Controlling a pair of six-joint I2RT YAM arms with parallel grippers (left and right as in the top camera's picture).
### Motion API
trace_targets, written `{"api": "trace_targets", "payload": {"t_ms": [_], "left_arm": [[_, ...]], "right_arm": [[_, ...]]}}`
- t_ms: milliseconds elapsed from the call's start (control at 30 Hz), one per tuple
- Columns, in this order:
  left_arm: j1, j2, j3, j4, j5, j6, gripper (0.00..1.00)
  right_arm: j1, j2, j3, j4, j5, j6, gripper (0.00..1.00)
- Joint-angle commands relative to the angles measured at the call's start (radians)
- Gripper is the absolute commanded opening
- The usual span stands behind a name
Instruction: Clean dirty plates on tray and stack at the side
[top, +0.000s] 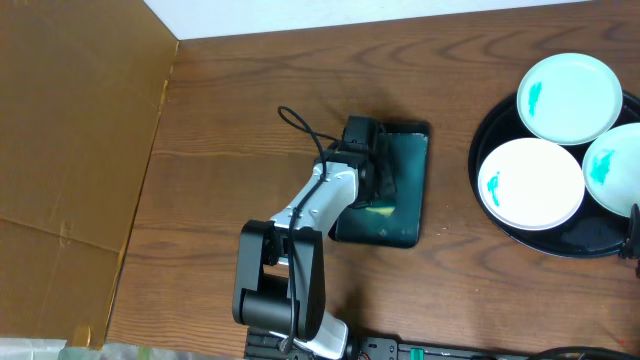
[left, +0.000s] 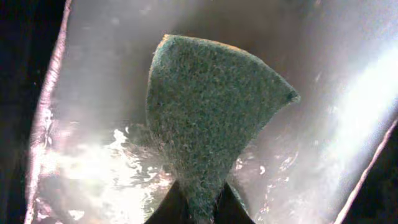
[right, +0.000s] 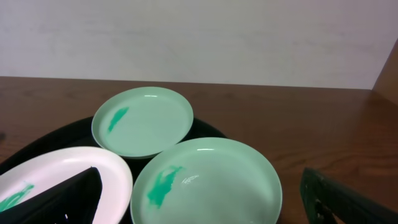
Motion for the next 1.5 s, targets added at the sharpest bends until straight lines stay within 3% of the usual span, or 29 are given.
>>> {"api": "trace_targets", "payload": {"t_ms": [0,533,700,867,967,1200,1333,1467], "left_arm": [[0.000,-0.037,0.024,-0.043,-0.013,0.010,0.07],[0.000,-0.454,0.074,-0.133,0.005,-0.072,0.07],[0.000,-0.426,0.048,-0.122,-0.044,-0.075,0.07],[0.000,-0.275,-0.056,-0.039,-0.050,-0.075,0.07],[0.000,-0.222,-0.030,-0.067,-0.032,-0.073,0.07],[0.000,-0.417,0.143,-0.144,-0.021,0.002,0.07],[0.000,-0.552,0.142,-0.129,-0.022,0.005,0.07],[0.000,-0.549,0.066,-0.128,-0.024,-0.021,0.07]], "right_arm": [[0.013,-0.005,0.000,-0.005,0.006,0.006,0.99],[0.013,-0.005,0.000,-0.005,0.006,0.006,0.99],[0.013,-0.005,0.000,-0.005,0.006,0.006,0.99],[0.013,-0.005,0.000,-0.005,0.006,0.006,0.99],[0.013,-0.005,0.000,-0.005,0.006,0.006,0.99],[0.013,-0.005,0.000,-0.005,0.006,0.006,0.99],[0.013,-0.005,0.000,-0.005,0.006,0.006,0.99],[0.013,-0.005,0.000,-0.005,0.006,0.006,0.99]]}}
